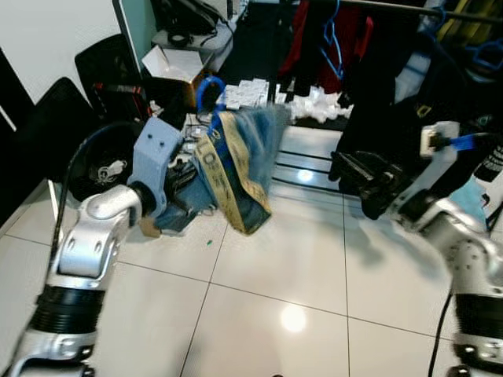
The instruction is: Hang hanger
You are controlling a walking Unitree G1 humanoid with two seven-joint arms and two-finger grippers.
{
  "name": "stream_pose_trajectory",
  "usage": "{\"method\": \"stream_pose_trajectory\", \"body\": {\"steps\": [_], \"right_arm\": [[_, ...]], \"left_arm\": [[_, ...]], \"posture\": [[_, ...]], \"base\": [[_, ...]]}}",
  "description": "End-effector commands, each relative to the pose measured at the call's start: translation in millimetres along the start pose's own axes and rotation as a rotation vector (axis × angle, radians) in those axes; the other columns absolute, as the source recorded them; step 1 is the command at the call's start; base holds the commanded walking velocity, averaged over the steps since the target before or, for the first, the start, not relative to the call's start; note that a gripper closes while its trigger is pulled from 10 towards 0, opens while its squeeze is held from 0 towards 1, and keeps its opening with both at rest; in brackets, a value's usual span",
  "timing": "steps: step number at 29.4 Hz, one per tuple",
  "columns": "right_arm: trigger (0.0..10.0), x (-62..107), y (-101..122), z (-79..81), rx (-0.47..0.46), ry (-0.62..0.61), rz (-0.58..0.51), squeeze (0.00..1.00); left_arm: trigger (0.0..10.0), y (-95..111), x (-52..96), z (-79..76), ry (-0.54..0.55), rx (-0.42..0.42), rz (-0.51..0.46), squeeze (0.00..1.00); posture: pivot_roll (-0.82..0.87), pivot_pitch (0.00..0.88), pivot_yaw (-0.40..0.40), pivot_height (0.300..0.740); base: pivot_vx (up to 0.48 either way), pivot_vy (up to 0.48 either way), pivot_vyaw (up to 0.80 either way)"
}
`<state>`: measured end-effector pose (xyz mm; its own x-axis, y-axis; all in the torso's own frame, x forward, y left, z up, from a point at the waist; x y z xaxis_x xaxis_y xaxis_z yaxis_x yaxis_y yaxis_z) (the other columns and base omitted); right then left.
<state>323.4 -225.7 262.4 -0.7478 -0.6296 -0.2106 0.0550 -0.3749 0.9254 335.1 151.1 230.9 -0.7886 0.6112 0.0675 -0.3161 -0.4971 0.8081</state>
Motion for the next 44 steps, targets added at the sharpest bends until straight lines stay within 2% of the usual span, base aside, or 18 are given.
{"method": "stream_pose_trajectory", "body": {"steps": [1, 2, 4, 7, 8, 10, 12, 13, 16, 19, 24, 26, 30, 31, 33, 34, 38, 44], "right_arm": [[10.0, 25.6, 12, 10.8, 0.058, 0.152, 0.089, 0.0], [10.0, 25.6, 12, 10.8, 0.058, 0.152, 0.089, 0.0], [10.0, 47.6, 21, 18.2, 0.104, 0.251, 0.254, 0.0], [10.0, 52.4, 25, 19.8, 0.133, 0.268, 0.314, 0.0], [10.0, 53.7, 26, 24.0, 0.162, 0.299, 0.38, 0.0], [10.0, 53.7, 26, 24.0, 0.162, 0.299, 0.38, 0.0], [10.0, 53.5, 24, 28.1, 0.184, 0.327, 0.434, 0.0], [10.0, 50.2, 17, 30.9, 0.22, 0.347, 0.506, 0.0], [10.0, 45.4, 8, 36.5, 0.243, 0.389, 0.569, 0.0], [10.0, 37.1, -13, 58.5, 0.25, 0.545, 0.673, 0.0], [10.0, 36.7, -22, 69.1, 0.249, 0.63, 0.74, 0.0], [10.0, 37.7, -30, 73.1, 0.259, 0.682, 0.81, 0.0], [10.0, 37.9, -35, 70.6, 0.289, 0.696, 0.868, 0.0], [1.9, 37.3, -35, 69.4, 0.298, 0.689, 0.873, 0.0], [1.9, 36.7, -35, 68.7, 0.305, 0.684, 0.878, 0.0], [0.0, 38.4, -36, 68.1, 0.317, 0.685, 0.901, 0.0], [0.0, 41.9, -37, 66.7, 0.345, 0.675, 0.945, 0.0], [0.0, 40.0, -37, 63.6, 0.361, 0.657, 0.931, 0.0]], "left_arm": [[10.0, 3, 11.5, -17.9, -0.187, -0.105, -0.033, 0.0], [10.0, 3, 11.5, -17.9, -0.187, -0.105, -0.033, 0.0], [10.0, 8, 21.8, -32.5, -0.351, -0.159, -0.07, 0.0], [10.0, 10, 23.8, -36.1, -0.396, -0.174, -0.081, 0.0], [10.0, 11, 23.1, -42.2, -0.45, -0.193, -0.087, 0.0], [10.0, 11, 23.1, -42.2, -0.45, -0.193, -0.087, 0.0], [10.0, 13, 21.8, -48.0, -0.493, -0.207, -0.093, 0.0], [10.0, 18, 19.7, -55.8, -0.543, -0.206, -0.123, 0.0], [10.0, 25, 16.5, -63.3, -0.585, -0.203, -0.162, 0.0], [10.0, 40, 10.5, -80.7, -0.676, -0.207, -0.252, 0.0], [10.0, 47, 10.0, -88.0, -0.717, -0.207, -0.293, 0.0], [10.0, 52, 9.7, -89.9, -0.733, -0.208, -0.321, 0.0], [10.0, 55, 9.8, -92.0, -0.748, -0.21, -0.338, 0.0], [10.0, 57, 9.8, -92.8, -0.75, -0.206, -0.346, 0.0], [10.0, 58, 9.8, -93.3, -0.752, -0.202, -0.351, 0.0], [10.0, 58, 9.7, -93.7, -0.752, -0.202, -0.354, 0.0], [10.0, 56, 9.3, -92.9, -0.751, -0.21, -0.345, 0.0], [10.0, 53, 7.9, -90.6, -0.73, -0.211, -0.337, 0.0]], "posture": [[-0.03, 0.157, -0.01, 0.74], [-0.03, 0.157, -0.01, 0.74], [-0.04, 0.158, -0.012, 0.74], [-0.04, 0.158, -0.011, 0.74], [-0.04, 0.155, -0.008, 0.74], [-0.04, 0.155, -0.008, 0.74], [-0.04, 0.154, -0.008, 0.74], [-0.05, 0.152, -0.003, 0.74], [-0.05, 0.15, -0.004, 0.74], [-0.04, 0.148, -0.002, 0.74], [-0.04, 0.149, -0.002, 0.74], [-0.04, 0.15, -0.004, 0.74], [-0.04, 0.152, -0.006, 0.74], [-0.04, 0.152, -0.007, 0.74], [-0.04, 0.152, -0.007, 0.74], [-0.04, 0.152, -0.007, 0.74], [-0.04, 0.151, -0.007, 0.74], [-0.04, 0.145, -0.008, 0.74]], "base": [[0.0, 0.0, 0.0], [0.0, 0.0, 0.0], [0.0, 0.0, 0.0], [0.0, 0.0, 0.0], [0.0, 0.0, 0.0], [0.0, 0.0, 0.0], [0.0, 0.0, 0.0], [0.0, 0.0, 0.0], [0.0, 0.0, 0.0], [0.0, 0.0, 0.0], [0.0, 0.0, 0.0], [0.0, 0.0, 0.0], [0.0, 0.0, 0.0], [0.0, 0.0, 0.0], [0.0, 0.0, 0.0], [0.0, 0.0, 0.0], [0.0, 0.0, 0.0], [0.0, 0.0, 0.0]]}}
Point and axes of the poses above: a point about 5 cm out from each wrist's last joint towards the gripper, its own x axis pointing back from the gripper into the wrist, its own y axis along the axis of the wrist's last joint, z = x × y, the point moved 2 cm from there along -x, pointing out of the wrist towards the gripper, and after that the axes turned 11 degrees about -x, right-handed, at the moved point
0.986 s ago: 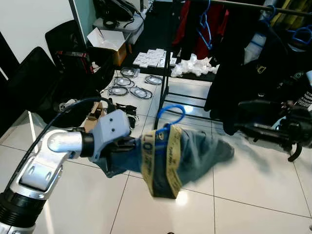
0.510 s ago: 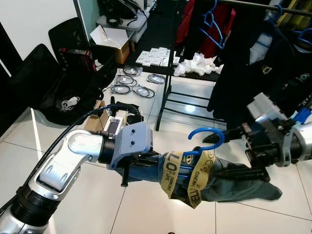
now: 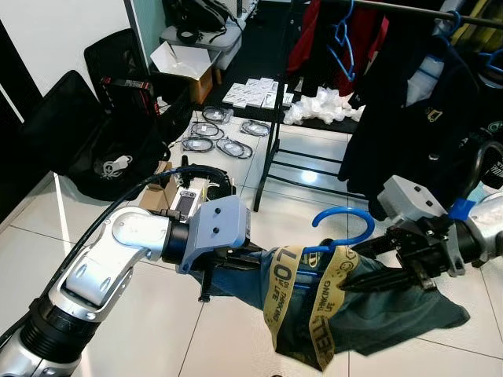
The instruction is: Hang hanger
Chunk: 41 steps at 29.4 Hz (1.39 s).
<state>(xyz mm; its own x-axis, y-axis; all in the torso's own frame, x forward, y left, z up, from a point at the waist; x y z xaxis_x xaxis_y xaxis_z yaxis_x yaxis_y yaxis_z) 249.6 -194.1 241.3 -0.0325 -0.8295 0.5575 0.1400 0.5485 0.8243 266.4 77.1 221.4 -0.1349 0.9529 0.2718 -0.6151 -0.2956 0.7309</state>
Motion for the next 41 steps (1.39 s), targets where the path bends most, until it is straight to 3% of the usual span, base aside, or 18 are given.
{"method": "stream_pose_trajectory", "body": {"steps": [1, 11, 12, 23, 24, 26, 28, 32, 33, 35, 36, 38, 40, 41], "right_arm": [[0.0, -1.2, -1, 0.1, 0.012, 0.0, 0.009, 0.0], [0.0, -8.3, -1, -2.1, -0.007, -0.004, -0.064, 0.0], [0.0, -9.7, -3, -3.3, -0.014, -0.012, -0.071, 0.0], [0.0, -14.9, -8, -8.0, -0.067, -0.047, -0.14, 0.0], [0.0, -15.6, -15, -10.7, -0.091, -0.073, -0.139, 0.0], [0.0, -15.6, -15, -10.7, -0.091, -0.073, -0.139, 0.0], [0.0, -16.0, -34, -17.4, -0.161, -0.15, -0.137, 0.0], [0.0, -16.2, -41, -19.7, -0.185, -0.179, -0.136, 0.0], [0.0, -14.5, -60, -32.8, -0.251, -0.3, -0.149, 0.0], [0.0, -14.5, -60, -32.8, -0.251, -0.3, -0.149, 0.0], [0.0, -12.8, -88, -48.9, -0.343, -0.476, -0.164, 0.0], [0.0, -12.8, -88, -48.9, -0.343, -0.476, -0.164, 0.0], [0.0, -12.1, -100, -56.2, -0.395, -0.568, -0.194, 0.0], [0.0, -12.1, -100, -56.2, -0.395, -0.568, -0.194, 0.0]], "left_arm": [[10.0, 2, -2.9, -1.5, -0.008, -0.008, -0.02, 0.0], [10.0, 3, -1.6, 11.0, 0.08, 0.014, -0.052, 0.0], [10.0, 4, -1.0, 14.5, 0.099, 0.038, -0.065, 1.0], [10.0, -10, 12.1, 28.0, 0.213, 0.086, -0.027, 1.0], [10.0, -16, 19.6, 31.5, 0.256, 0.106, -0.011, 1.0], [10.0, -16, 19.6, 31.5, 0.256, 0.106, -0.011, 1.0], [10.0, -30, 39.6, 35.6, 0.35, 0.166, 0.02, 1.0], [10.0, -35, 46.4, 35.9, 0.378, 0.187, 0.028, 1.0], [10.0, -48, 58.5, 29.0, 0.419, 0.246, 0.051, 1.0], [10.0, -48, 58.5, 29.0, 0.419, 0.246, 0.051, 1.0], [10.0, -67, 71.7, 9.1, 0.429, 0.322, 0.105, 1.0], [10.0, -67, 71.7, 9.1, 0.429, 0.322, 0.105, 1.0], [10.0, -78, 73.1, -10.4, 0.384, 0.368, 0.149, 1.0], [10.0, -78, 73.1, -10.4, 0.384, 0.368, 0.149, 1.0]], "posture": [[-0.04, 0.145, -0.008, 0.74], [-0.05, 0.138, -0.008, 0.74], [-0.05, 0.137, -0.009, 0.74], [-0.05, 0.14, -0.008, 0.74], [-0.05, 0.143, -0.005, 0.74], [-0.05, 0.143, -0.005, 0.74], [-0.05, 0.146, -0.004, 0.74], [-0.05, 0.146, -0.004, 0.74], [-0.05, 0.15, -0.004, 0.74], [-0.05, 0.15, -0.004, 0.74], [-0.05, 0.152, -0.003, 0.74], [-0.05, 0.152, -0.003, 0.74], [-0.05, 0.154, -0.003, 0.74], [-0.05, 0.154, -0.003, 0.74]], "base": [[0.0, 0.0, 0.0], [0.0, 0.0, 0.0], [0.0, 0.0, 0.0], [0.0, 0.0, 0.0], [0.0, 0.0, 0.0], [0.0, 0.0, 0.0], [0.0, 0.0, 0.0], [0.0, 0.0, 0.0], [0.0, 0.0, 0.0], [0.0, 0.0, 0.0], [0.0, 0.0, 0.0], [0.0, 0.0, 0.0], [0.0, 0.0, 0.0], [0.0, 0.0, 0.0]]}}
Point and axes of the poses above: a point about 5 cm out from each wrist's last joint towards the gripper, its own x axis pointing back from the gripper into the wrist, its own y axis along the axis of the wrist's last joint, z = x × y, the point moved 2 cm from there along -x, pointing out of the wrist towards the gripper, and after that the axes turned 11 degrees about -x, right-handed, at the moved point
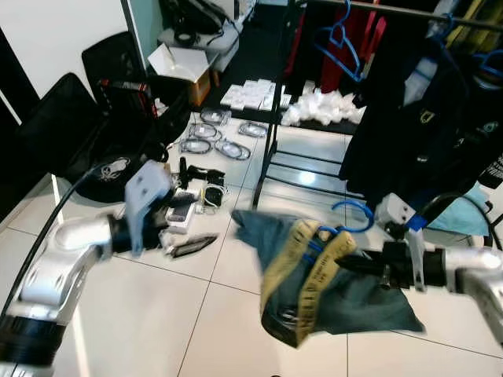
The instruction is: Hang hanger
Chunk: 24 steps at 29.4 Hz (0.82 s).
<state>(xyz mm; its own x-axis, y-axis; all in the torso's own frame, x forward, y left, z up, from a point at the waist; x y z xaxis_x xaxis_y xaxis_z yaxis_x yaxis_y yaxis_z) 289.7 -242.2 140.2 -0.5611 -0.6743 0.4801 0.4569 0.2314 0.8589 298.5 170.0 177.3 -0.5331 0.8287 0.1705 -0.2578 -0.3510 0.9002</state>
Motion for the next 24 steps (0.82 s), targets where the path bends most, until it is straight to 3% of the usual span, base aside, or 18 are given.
{"method": "stream_pose_trajectory", "body": {"steps": [1, 2, 3, 4, 5, 9, 11, 12, 13, 16, 17, 20, 22, 24], "right_arm": [[0.0, 1.5, 0, -6.0, -0.001, -0.057, -0.032, 0.0], [0.0, -1.8, -7, -6.7, -0.024, -0.072, -0.032, 0.0], [0.0, -1.8, -7, -6.7, -0.024, -0.072, -0.032, 0.0], [0.0, -5.0, -12, -6.4, -0.043, -0.08, -0.03, 0.0], [0.0, -7.5, -15, -5.8, -0.055, -0.084, -0.032, 0.0], [0.0, -10.1, -18, -7.4, -0.068, -0.106, -0.036, 0.0], [0.0, -16.0, -31, -23.0, -0.124, -0.261, -0.083, 0.0], [0.0, -16.0, -31, -23.0, -0.124, -0.261, -0.083, 0.0], [4.7, -21.0, -48, -32.4, -0.22, -0.415, -0.183, 0.0], [4.7, -21.9, -52, -33.6, -0.243, -0.446, -0.207, 0.0], [10.0, -22.3, -65, -35.4, -0.249, -0.539, -0.224, 0.0], [10.0, -17.2, -105, -30.6, -0.255, -0.78, -0.239, 0.0], [10.0, -16.6, -111, -27.6, -0.269, -0.801, -0.242, 0.0], [10.0, -14.5, -134, -14.0, -0.323, -0.864, -0.255, 0.0]], "left_arm": [[10.0, -11, 3.0, -11.1, -0.052, 0.004, 0.052, 1.0], [10.0, -22, 2.8, -22.7, -0.081, 0.019, 0.085, 1.0], [10.0, -22, 2.8, -22.7, -0.081, 0.019, 0.085, 1.0], [10.0, -30, 1.7, -31.9, -0.1, 0.049, 0.097, 0.2], [10.0, -34, 0.7, -36.6, -0.105, 0.071, 0.1, 0.0], [10.0, -43, -0.3, -37.6, -0.078, 0.082, 0.13, 0.0], [10.0, -74, 1.1, -33.1, 0.093, 0.146, 0.229, 0.0], [10.0, -74, 1.1, -33.1, 0.093, 0.146, 0.229, 0.0], [10.0, -106, 11.5, -28.9, 0.364, 0.261, 0.301, 0.0], [10.0, -113, 14.6, -29.0, 0.424, 0.289, 0.315, 0.0], [10.0, -126, 22.2, -38.9, 0.514, 0.357, 0.345, 0.0], [10.0, -152, 42.6, -80.3, 0.725, 0.544, 0.411, 0.0], [10.0, -153, 44.8, -88.0, 0.75, 0.571, 0.41, 0.0], [10.0, -153, 54.2, -110.9, 0.844, 0.584, 0.411, 0.0]], "posture": [[-0.04, 0.154, -0.004, 0.74], [-0.04, 0.156, -0.006, 0.74], [-0.04, 0.156, -0.006, 0.74], [-0.04, 0.156, -0.006, 0.74], [-0.04, 0.156, -0.005, 0.74], [-0.04, 0.156, -0.004, 0.74], [-0.04, 0.157, -0.001, 0.74], [-0.04, 0.157, -0.001, 0.74], [-0.04, 0.158, 0.002, 0.74], [-0.04, 0.158, 0.002, 0.74], [-0.04, 0.159, 0.002, 0.74], [-0.04, 0.163, -0.004, 0.74], [-0.04, 0.163, -0.004, 0.74], [-0.03, 0.167, -0.003, 0.74]], "base": [[0.0, 0.0, 0.0], [0.0, 0.0, 0.0], [0.0, 0.0, 0.0], [0.0, 0.0, 0.0], [0.0, 0.0, 0.0], [0.0, 0.0, 0.0], [0.0, 0.0, 0.0], [0.0, 0.0, 0.0], [0.0, 0.0, 0.0], [0.0, 0.0, 0.0], [0.0, 0.0, 0.0], [0.0, 0.0, 0.0], [0.0, 0.0, 0.0], [0.127, 0.0, 0.0]]}}
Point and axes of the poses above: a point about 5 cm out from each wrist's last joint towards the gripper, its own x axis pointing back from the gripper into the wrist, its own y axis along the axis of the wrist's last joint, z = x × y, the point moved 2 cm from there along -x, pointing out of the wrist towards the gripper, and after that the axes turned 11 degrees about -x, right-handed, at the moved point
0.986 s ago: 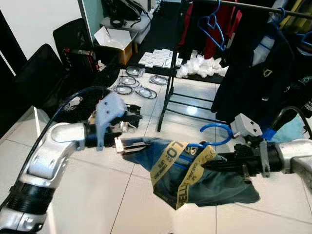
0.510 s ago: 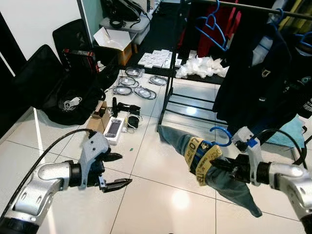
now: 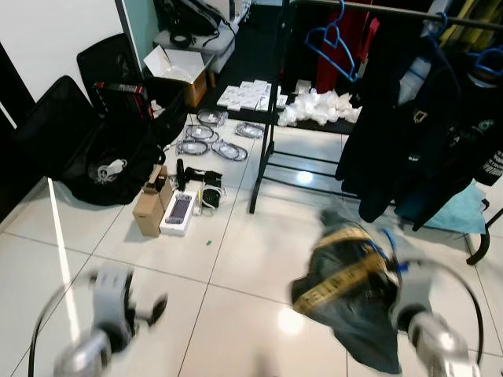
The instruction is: Hang hanger
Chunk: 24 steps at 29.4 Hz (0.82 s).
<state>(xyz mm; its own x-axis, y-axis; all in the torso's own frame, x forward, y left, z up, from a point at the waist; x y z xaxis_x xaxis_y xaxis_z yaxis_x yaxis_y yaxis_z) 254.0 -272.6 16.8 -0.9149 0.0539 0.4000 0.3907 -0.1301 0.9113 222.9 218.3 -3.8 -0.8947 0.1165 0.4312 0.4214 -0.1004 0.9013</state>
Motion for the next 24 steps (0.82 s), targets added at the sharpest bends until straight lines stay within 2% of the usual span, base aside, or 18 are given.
{"method": "stream_pose_trajectory", "body": {"steps": [1, 4, 6, 12, 14, 20, 24], "right_arm": [[10.0, 6.5, -4, -1.4, -0.017, -0.043, -0.046, 0.0], [10.0, 11.0, -17, -5.9, -0.038, -0.089, -0.027, 0.0], [10.0, 10.8, -16, -7.4, -0.035, -0.102, -0.041, 0.0], [10.0, 6.1, -14, -9.1, -0.074, -0.125, -0.079, 0.0], [10.0, 4.3, -15, -9.7, -0.091, -0.148, -0.082, 0.0], [10.0, 3.7, -15, -8.3, -0.054, -0.16, -0.098, 0.0], [10.0, 0.6, -11, -7.2, -0.022, -0.156, -0.11, 0.0]], "left_arm": [[10.0, 6, 6.7, 1.7, 0.068, 0.008, -0.061, 0.0], [10.0, -3, 13.8, 0.3, 0.092, 0.022, -0.063, 0.0], [10.0, -7, 15.8, -2.0, 0.083, 0.025, -0.062, 0.0], [10.0, -8, 12.7, -7.0, 0.048, 0.035, -0.101, 0.0], [10.0, -7, 11.0, -8.6, 0.033, 0.026, -0.101, 0.0], [10.0, -9, 5.8, -6.1, 0.049, 0.036, -0.089, 0.0], [10.0, -7, -0.1, -4.1, 0.052, 0.034, -0.096, 0.0]], "posture": [[-0.03, 0.167, -0.003, 0.74], [-0.03, 0.167, 0.0, 0.74], [-0.04, 0.171, 0.006, 0.74], [-0.03, 0.17, 0.004, 0.74], [-0.04, 0.175, 0.007, 0.74], [-0.04, 0.172, 0.013, 0.74], [-0.05, 0.166, 0.016, 0.74]], "base": [[0.255, 0.0, 0.0], [0.309, 0.0, 0.0], [0.336, 0.0, 0.0], [0.376, 0.0, 0.0], [0.352, 0.0, -0.61], [0.374, 0.0, -0.75], [0.392, 0.0, 0.0]]}}
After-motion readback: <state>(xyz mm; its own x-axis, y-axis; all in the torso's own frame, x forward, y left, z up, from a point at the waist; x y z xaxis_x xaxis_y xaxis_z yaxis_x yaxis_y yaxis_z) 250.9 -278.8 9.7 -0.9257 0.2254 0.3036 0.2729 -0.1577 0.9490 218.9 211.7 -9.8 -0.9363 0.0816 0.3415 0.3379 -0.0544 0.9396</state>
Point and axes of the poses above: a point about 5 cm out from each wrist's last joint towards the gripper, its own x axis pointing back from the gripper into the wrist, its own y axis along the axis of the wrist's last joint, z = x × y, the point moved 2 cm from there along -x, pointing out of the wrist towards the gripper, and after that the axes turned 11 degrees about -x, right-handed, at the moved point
